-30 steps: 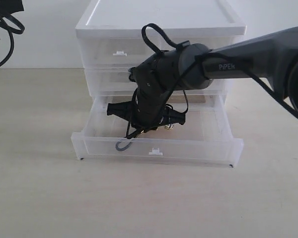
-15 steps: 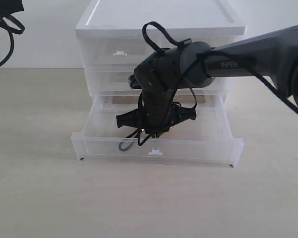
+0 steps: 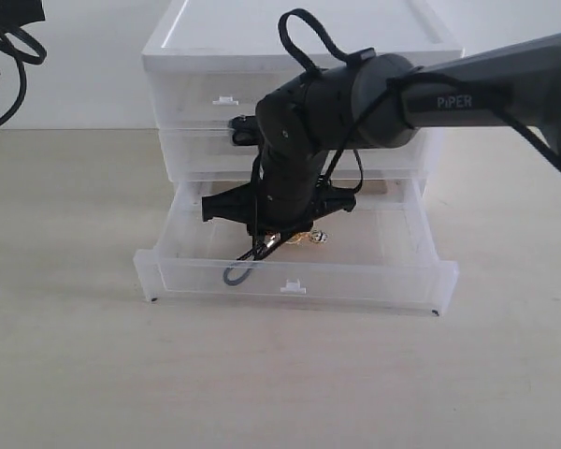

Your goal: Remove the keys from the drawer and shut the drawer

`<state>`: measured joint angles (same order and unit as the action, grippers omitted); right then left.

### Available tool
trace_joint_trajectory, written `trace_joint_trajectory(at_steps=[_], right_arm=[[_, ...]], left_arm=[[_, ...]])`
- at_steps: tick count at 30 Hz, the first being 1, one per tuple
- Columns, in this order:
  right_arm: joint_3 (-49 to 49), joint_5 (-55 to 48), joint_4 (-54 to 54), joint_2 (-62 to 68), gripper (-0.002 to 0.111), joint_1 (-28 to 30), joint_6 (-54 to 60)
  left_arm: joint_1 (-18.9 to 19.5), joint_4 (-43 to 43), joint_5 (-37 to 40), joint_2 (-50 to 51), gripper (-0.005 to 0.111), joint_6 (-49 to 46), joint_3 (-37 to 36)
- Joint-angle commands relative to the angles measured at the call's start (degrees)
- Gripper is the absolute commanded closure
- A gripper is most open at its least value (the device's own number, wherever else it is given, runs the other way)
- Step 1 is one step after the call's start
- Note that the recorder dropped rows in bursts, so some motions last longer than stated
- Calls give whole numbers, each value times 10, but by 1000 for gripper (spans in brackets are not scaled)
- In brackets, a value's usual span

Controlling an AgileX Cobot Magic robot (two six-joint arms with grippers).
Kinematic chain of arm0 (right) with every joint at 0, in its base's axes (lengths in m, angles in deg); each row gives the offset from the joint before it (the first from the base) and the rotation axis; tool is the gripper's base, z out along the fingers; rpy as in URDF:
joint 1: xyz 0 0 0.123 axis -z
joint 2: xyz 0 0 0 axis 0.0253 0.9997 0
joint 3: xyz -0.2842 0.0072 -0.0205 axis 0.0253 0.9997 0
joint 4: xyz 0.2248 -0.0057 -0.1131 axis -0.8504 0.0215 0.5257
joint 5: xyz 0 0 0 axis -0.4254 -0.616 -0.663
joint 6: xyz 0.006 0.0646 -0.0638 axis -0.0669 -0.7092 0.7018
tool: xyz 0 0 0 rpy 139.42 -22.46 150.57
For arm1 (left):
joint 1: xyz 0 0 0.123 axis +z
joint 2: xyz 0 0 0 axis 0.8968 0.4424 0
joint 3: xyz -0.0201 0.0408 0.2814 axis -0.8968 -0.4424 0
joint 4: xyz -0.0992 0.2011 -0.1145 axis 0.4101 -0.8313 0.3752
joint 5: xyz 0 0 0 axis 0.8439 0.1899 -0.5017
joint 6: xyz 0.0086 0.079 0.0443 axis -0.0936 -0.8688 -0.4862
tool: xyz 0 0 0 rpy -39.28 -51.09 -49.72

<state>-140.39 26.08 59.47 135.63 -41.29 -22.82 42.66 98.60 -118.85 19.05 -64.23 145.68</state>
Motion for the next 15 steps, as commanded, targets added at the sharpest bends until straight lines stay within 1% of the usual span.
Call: trace_joint_trajectory(at_steps=[1,2,3,5,8,10,12,15], right_arm=[[2,5,-33,-7,38,2,7],[2,7,-35,-5,32,2,-5],[2,7,-35,-4,32,2,-21],[2,10,-35,2,36,2,-40],[2,29,-64,11,48,2,-45],[2,48,-74,16,51,2,-45],[2,60,-83,21,49,2,-45],[2,52,-87,33,45,2,-45]], left_arm=[[-1,2,6,-4,103,-1,-2],[-1,2,8,-4,103,-1,-2],[-1,2,8,-4,103,-1,-2],[-1,2,8,-4,103,-1,-2],[-1,2,8,-4,103,-1,-2],[-1,2,8,-4,103,-1,-2],[-1,2,8,-4,103,-1,-2],[-1,2,8,-4,103,-1,-2]])
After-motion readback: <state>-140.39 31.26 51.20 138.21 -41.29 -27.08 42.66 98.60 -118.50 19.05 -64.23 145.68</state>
